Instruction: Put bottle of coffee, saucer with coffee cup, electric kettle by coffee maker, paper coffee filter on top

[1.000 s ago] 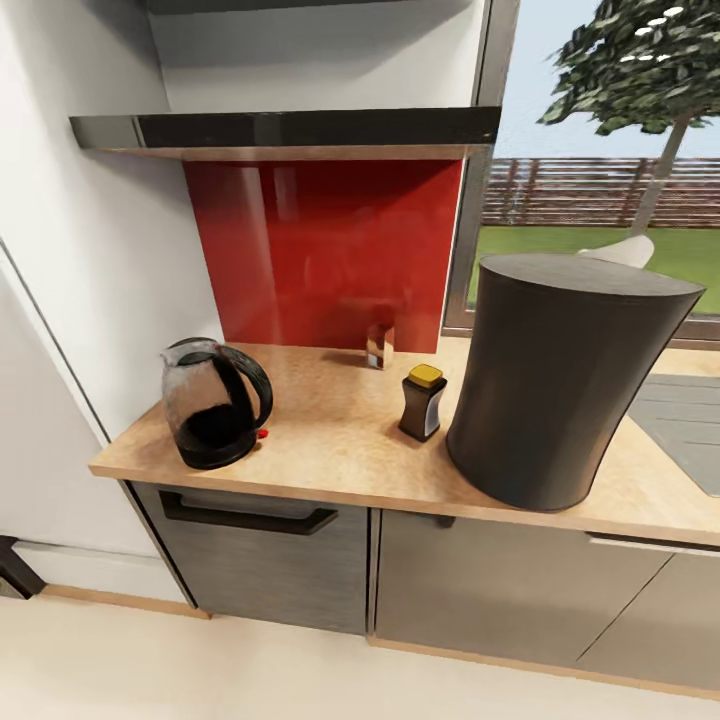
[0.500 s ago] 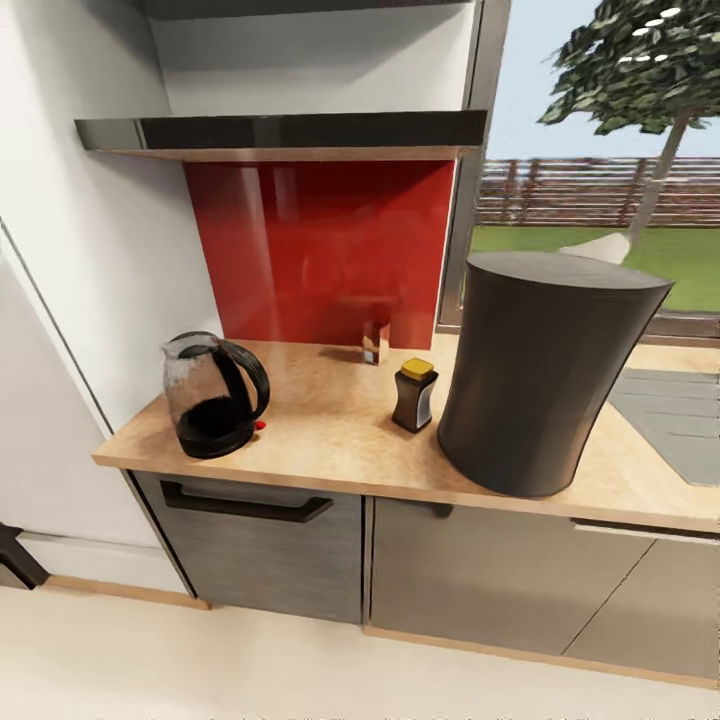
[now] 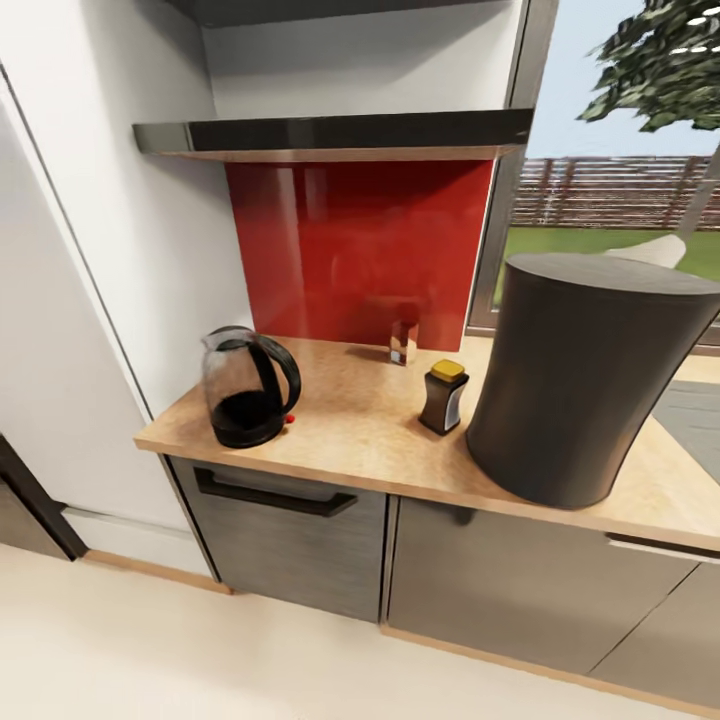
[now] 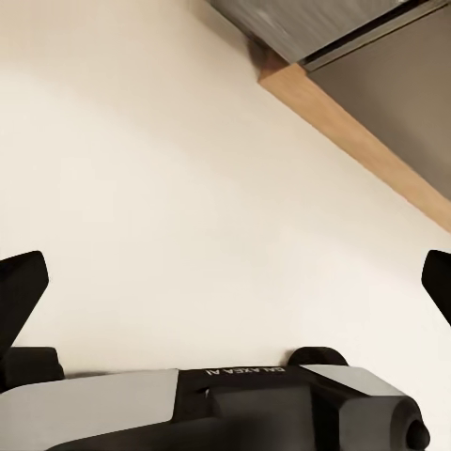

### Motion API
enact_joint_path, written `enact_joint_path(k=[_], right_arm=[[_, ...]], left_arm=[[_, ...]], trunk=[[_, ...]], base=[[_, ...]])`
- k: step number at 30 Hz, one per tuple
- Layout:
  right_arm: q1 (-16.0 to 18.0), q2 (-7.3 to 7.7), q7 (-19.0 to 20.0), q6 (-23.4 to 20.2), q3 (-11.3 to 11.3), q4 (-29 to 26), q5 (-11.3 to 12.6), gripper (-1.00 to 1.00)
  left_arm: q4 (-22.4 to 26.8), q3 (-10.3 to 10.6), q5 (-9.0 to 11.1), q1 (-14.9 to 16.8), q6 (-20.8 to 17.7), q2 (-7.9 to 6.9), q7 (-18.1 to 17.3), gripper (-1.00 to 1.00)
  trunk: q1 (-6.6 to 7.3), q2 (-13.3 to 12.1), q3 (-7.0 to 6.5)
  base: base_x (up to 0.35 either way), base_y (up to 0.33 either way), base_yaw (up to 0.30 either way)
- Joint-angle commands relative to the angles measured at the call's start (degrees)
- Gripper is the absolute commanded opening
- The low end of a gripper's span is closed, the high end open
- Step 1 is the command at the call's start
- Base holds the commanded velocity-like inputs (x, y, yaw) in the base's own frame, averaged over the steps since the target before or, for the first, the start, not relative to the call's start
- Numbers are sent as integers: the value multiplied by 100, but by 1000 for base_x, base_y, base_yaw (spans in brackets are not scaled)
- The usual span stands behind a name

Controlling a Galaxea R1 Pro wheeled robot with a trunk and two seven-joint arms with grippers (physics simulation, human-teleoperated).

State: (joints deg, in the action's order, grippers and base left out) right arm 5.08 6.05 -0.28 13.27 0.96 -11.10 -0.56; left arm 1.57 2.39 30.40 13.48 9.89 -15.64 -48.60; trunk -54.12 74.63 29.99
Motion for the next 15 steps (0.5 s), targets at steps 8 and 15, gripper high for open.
enact_joint_path(k=[8,15], right_arm=[[2,-3,-6,17,9,3,-6,100],[2,-11,-11,17,9,9,-12,100]], left_arm=[[-8,25,10,6,39,0,-9,100],[-8,25,10,6,39,0,-9,100]], trunk=[[0,3,5],[0,3,5]], base=[[0,0,270],[0,0,272]])
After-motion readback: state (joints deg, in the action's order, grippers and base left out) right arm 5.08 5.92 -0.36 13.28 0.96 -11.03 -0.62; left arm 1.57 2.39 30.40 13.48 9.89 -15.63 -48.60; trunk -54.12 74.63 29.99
